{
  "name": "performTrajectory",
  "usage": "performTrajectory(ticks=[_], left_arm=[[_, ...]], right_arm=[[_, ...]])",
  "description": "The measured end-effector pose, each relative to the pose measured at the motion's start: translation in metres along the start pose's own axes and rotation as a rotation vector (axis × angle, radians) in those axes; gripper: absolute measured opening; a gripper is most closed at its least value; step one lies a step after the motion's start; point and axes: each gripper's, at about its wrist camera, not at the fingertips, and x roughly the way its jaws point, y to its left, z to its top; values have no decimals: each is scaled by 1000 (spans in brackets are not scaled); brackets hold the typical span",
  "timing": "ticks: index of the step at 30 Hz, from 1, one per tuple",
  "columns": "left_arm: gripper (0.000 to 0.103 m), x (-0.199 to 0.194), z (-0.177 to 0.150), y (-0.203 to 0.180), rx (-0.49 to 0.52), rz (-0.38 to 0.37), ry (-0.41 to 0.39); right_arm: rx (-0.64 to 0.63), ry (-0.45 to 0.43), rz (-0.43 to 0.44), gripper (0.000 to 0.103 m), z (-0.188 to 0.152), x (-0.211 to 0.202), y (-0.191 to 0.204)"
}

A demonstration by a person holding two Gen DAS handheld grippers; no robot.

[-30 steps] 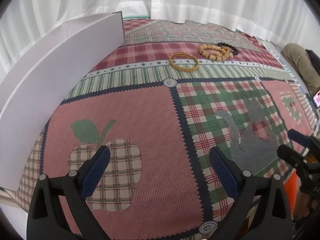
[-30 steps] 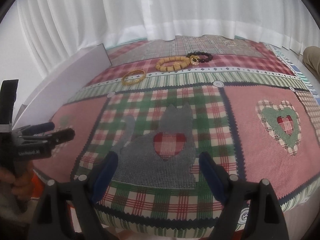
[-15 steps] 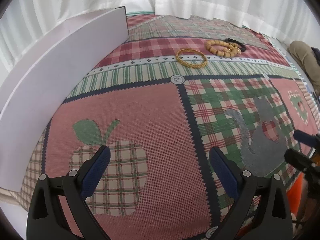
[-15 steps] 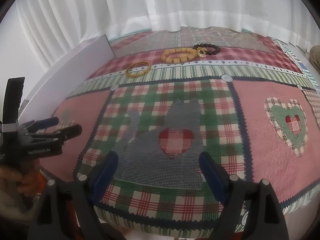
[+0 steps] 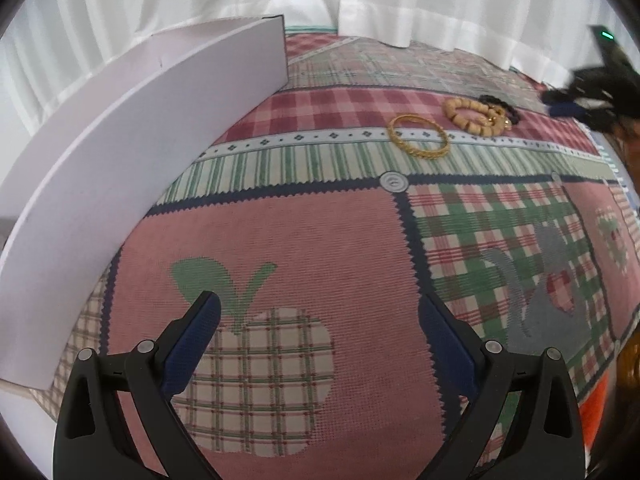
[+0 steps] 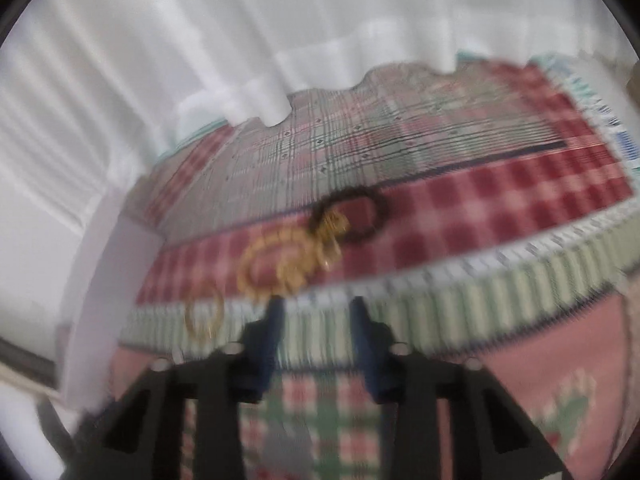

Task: Organize jewelry
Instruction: 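Grasp the small gold charm with the right gripper, then grasp the gold bangle with the left gripper while the right holds the charm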

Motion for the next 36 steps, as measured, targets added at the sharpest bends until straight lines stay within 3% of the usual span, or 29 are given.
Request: performTrajectory(ticks=[6, 13, 15, 17, 24, 29, 36], left_arm=[[99, 7, 4, 10, -29, 15, 11], [99, 20, 4, 14, -42, 14, 41], [99, 23, 4, 11, -35, 12, 48], [99, 23, 4, 8, -20, 13, 47], [99, 27, 20, 2, 14, 0, 46], [99, 37, 55, -14, 95, -44, 38], [99, 75, 103, -54, 211, -113, 54]], right_arm=[[-18, 58, -87, 23, 38, 62, 12], [-82, 129, -203, 25, 46, 90, 20], [-89, 147, -206, 15, 47, 92, 19], [-93, 143, -185, 12, 47, 92, 19], [-78, 25, -76, 10, 40, 43, 26], [-113, -30, -21, 10, 33, 2, 41], [-170, -78, 43, 10, -3, -39, 52]])
